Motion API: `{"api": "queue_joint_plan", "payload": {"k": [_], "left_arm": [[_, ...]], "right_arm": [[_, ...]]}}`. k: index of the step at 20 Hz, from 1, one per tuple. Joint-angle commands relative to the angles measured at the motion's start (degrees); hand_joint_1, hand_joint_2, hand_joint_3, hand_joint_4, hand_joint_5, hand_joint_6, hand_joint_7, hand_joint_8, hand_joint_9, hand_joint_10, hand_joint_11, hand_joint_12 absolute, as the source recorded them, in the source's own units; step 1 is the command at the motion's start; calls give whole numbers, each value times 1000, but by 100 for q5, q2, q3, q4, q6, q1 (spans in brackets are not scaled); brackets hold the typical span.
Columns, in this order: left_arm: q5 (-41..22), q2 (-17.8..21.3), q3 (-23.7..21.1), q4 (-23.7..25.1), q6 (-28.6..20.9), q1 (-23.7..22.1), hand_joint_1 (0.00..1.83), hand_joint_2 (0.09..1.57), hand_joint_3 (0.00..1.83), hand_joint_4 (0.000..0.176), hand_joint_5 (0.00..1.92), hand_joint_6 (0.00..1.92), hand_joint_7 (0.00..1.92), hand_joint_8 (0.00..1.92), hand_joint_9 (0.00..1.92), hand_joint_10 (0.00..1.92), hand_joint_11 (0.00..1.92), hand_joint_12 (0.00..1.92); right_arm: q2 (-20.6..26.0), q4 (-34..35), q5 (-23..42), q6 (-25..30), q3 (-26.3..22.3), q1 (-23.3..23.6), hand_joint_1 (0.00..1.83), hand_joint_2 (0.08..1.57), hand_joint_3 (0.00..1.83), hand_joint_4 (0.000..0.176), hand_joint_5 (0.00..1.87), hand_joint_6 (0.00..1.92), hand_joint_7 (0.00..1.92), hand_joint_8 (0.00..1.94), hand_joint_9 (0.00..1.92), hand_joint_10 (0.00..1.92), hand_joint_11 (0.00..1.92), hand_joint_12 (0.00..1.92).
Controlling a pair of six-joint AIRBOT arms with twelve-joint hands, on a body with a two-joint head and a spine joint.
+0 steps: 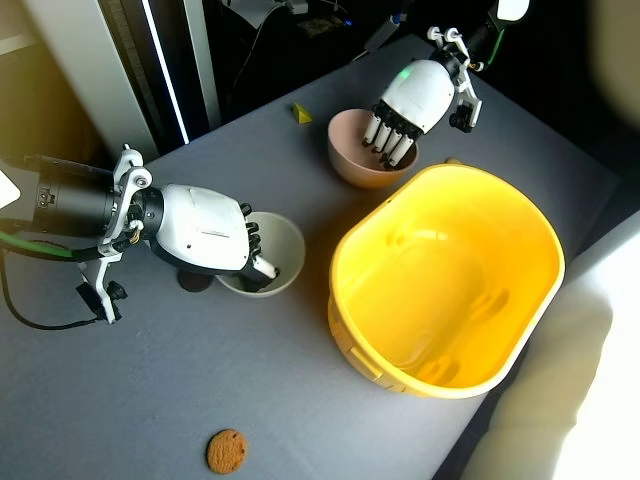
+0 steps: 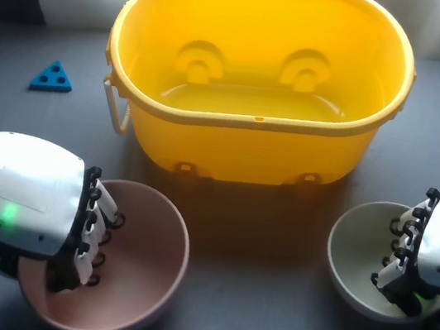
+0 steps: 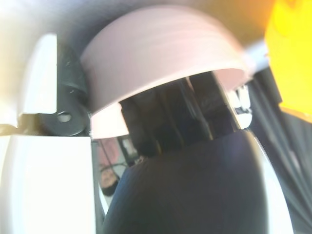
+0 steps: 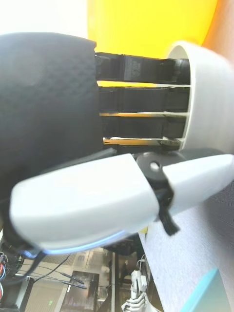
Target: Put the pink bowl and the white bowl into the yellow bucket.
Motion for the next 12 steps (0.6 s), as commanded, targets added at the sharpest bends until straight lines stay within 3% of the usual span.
{"api": "queue_joint_plan", "payload": {"k": [1,2,4,5,6,8,9,12], "left_arm": [[-141,57,-2,-132,24,14,1276,1046,1,0,1143,666,1125,820,1026,684,654,1163],[-141,59,-1,-132,25,14,1368,1048,1,0,1136,658,1134,803,985,950,682,1097],[-156,68,-4,-133,25,14,1388,1045,1,0,1111,729,1141,769,1006,950,770,992],[-186,75,-8,-133,25,13,1392,1042,3,0,1106,719,1154,710,1024,988,787,1139],[-206,86,-15,-136,25,11,1392,1043,2,0,1086,761,1156,700,1031,977,774,1142],[-250,108,-27,-139,25,-20,1393,1044,2,0,1086,794,1153,692,1029,960,816,1023],[-278,119,-38,-140,25,-38,1389,1058,2,0,1066,836,1099,795,1003,978,821,955],[-361,165,-82,-146,24,-97,1389,1053,0,0,1059,823,1105,773,1045,955,883,993]], "right_arm": [[49,130,286,-5,1,53,1381,1085,0,0,1001,923,1038,814,969,1111,770,1153],[49,130,306,-5,1,51,1372,1113,6,0,954,1004,960,971,899,1195,683,1236],[52,130,375,-5,1,51,1376,1109,0,0,958,997,981,949,915,1170,685,1261],[53,130,406,-4,1,53,1381,1086,0,0,1005,937,1021,824,978,1096,757,1148],[53,130,415,-4,1,56,1382,1080,0,0,1012,926,1031,791,995,1077,788,1097],[64,130,477,-4,1,66,1383,1075,0,0,1048,869,1039,784,989,1084,789,1108],[86,129,605,-3,1,74,1383,1077,1,0,1049,875,1021,826,985,1075,772,1134],[171,129,991,19,-11,161,1380,1087,0,0,1032,910,1020,835,944,1113,753,1147]]}}
